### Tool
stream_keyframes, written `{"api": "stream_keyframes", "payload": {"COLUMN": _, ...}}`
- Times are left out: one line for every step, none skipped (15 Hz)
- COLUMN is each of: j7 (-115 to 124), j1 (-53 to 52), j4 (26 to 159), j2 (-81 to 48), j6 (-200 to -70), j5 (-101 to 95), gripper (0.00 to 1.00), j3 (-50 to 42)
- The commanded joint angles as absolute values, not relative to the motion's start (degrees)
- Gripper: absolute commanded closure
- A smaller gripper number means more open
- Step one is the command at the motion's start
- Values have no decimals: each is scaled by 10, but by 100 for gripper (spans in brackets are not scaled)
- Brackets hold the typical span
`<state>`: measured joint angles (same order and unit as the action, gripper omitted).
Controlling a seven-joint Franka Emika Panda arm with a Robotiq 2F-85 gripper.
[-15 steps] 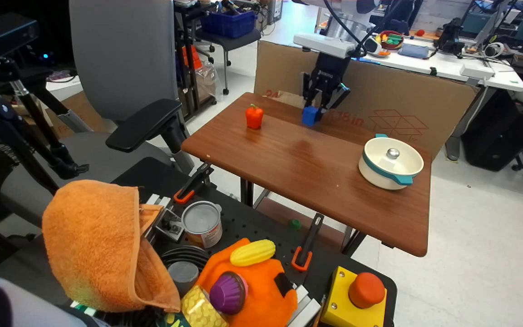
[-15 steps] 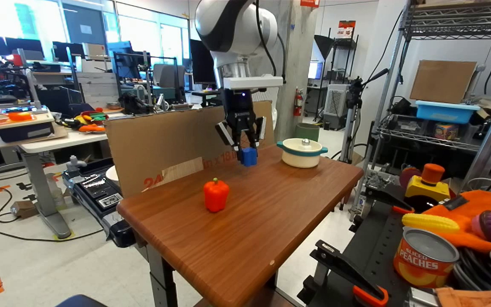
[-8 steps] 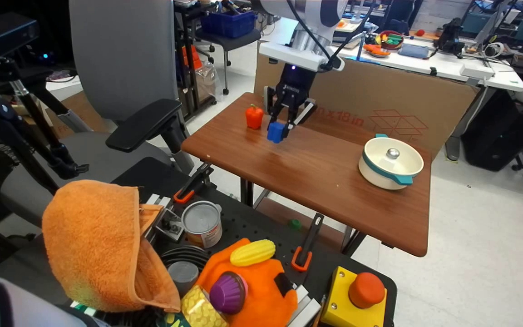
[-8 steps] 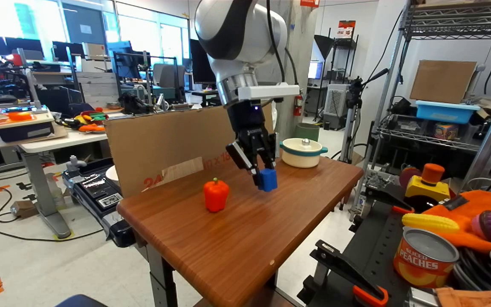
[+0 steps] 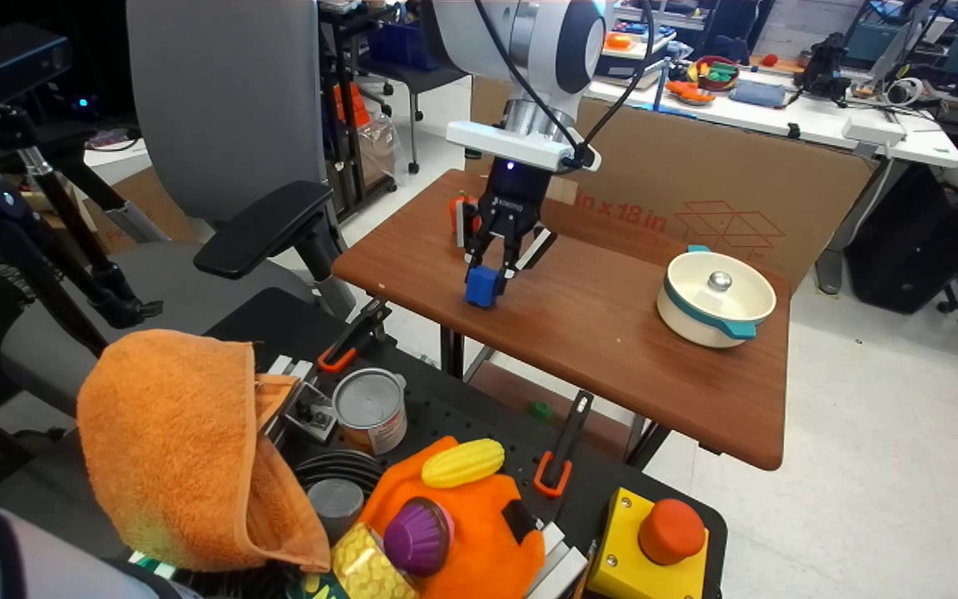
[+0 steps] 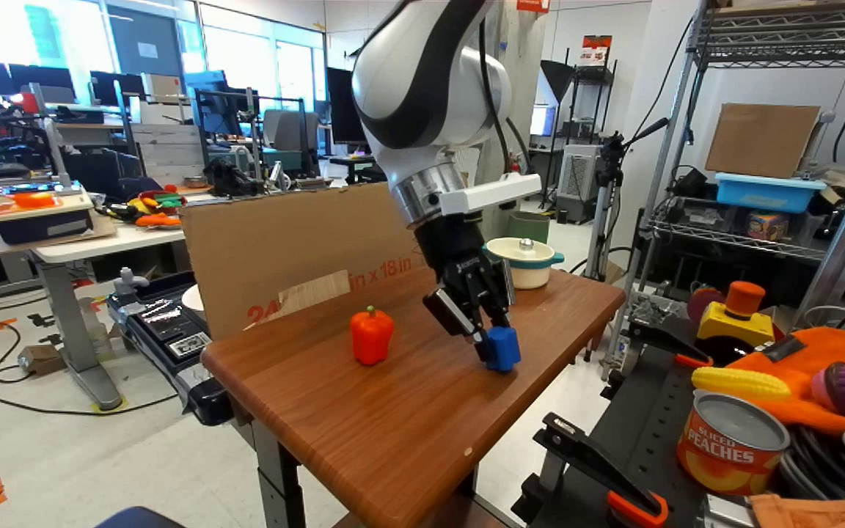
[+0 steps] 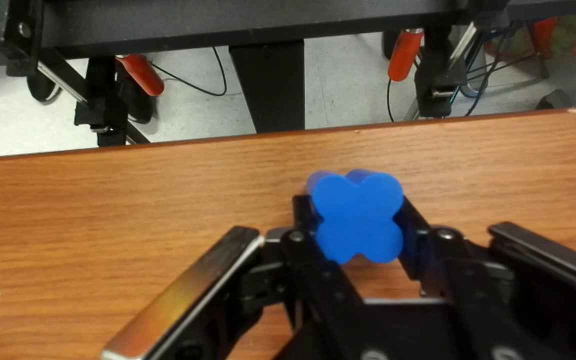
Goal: Move the blue block to the front
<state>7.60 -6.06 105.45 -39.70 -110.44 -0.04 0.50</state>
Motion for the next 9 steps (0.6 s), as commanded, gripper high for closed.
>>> {"api": "stream_keyframes", "payload": {"j7": 69, "j1": -67, "j4": 1102, "j2": -365, "j6": -1126, "j5": -25, "gripper": 27, "j3": 6}}
{"api": "stream_keyframes", "payload": {"j7": 67, "j1": -67, "j4": 1116, "j2": -352, "j6": -1131, "j5": -30, "gripper": 19, "j3": 7}}
{"api": "stream_keyframes", "payload": {"j7": 65, "j1": -67, "j4": 1128, "j2": -342, "j6": -1138, "j5": -34, "gripper": 12, "j3": 8}}
{"api": "stream_keyframes", "payload": {"j7": 59, "j1": -66, "j4": 1145, "j2": -324, "j6": -1141, "j5": -37, "gripper": 4, "j3": 9}}
{"api": "stream_keyframes", "payload": {"j7": 51, "j1": -64, "j4": 1161, "j2": -305, "j6": -1141, "j5": -38, "gripper": 1, "j3": 12}}
{"api": "stream_keyframes", "payload": {"j7": 36, "j1": -58, "j4": 1179, "j2": -275, "j6": -1130, "j5": -33, "gripper": 0, "j3": 17}}
{"api": "stream_keyframes", "payload": {"j7": 17, "j1": -50, "j4": 1203, "j2": -238, "j6": -1127, "j5": -24, "gripper": 0, "j3": 22}}
{"api": "stream_keyframes", "payload": {"j7": -1, "j1": -44, "j4": 1218, "j2": -209, "j6": -1125, "j5": -15, "gripper": 0, "j3": 27}}
{"api": "stream_keyframes", "payload": {"j7": -29, "j1": -26, "j4": 1230, "j2": -180, "j6": -1131, "j5": 24, "gripper": 0, "j3": 37}}
